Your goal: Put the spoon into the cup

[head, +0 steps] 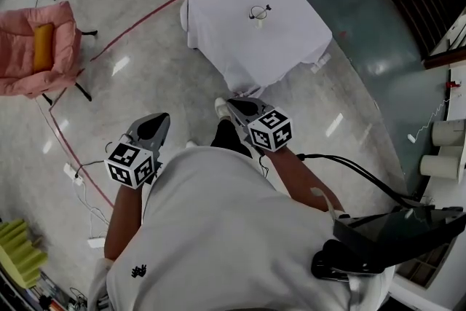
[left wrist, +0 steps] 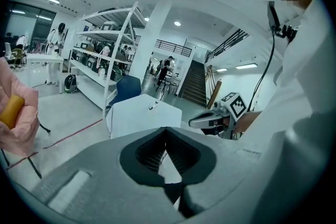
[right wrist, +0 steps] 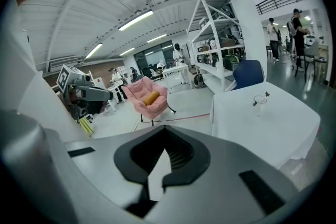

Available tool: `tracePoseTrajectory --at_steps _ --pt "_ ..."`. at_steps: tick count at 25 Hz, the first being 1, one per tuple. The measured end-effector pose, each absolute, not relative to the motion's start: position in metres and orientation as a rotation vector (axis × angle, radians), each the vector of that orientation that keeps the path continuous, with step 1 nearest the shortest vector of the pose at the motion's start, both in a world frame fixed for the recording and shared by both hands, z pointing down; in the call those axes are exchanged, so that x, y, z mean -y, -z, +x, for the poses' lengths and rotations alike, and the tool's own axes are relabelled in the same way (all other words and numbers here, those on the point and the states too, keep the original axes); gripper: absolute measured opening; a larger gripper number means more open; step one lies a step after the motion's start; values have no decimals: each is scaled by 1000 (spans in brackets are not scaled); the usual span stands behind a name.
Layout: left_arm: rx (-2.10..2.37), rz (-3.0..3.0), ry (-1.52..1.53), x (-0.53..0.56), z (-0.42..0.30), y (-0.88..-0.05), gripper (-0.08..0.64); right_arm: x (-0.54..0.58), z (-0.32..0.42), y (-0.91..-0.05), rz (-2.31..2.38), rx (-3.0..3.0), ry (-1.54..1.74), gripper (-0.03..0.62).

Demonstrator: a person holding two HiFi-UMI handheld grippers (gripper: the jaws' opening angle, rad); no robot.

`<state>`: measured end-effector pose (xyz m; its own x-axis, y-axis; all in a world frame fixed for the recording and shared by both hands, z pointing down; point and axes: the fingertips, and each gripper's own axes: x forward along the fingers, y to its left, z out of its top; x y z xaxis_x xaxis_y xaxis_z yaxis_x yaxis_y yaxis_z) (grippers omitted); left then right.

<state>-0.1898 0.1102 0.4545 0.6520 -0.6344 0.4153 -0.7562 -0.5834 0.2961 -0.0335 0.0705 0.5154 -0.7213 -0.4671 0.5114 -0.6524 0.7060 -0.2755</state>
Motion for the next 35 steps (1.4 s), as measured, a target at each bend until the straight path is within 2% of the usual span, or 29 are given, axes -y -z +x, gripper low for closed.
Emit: tracePoseTrajectory --at_steps 35 --pt "1034 2395 -418 -80 -177 -468 11 -46 -38 -520 794 2504 -612 8"
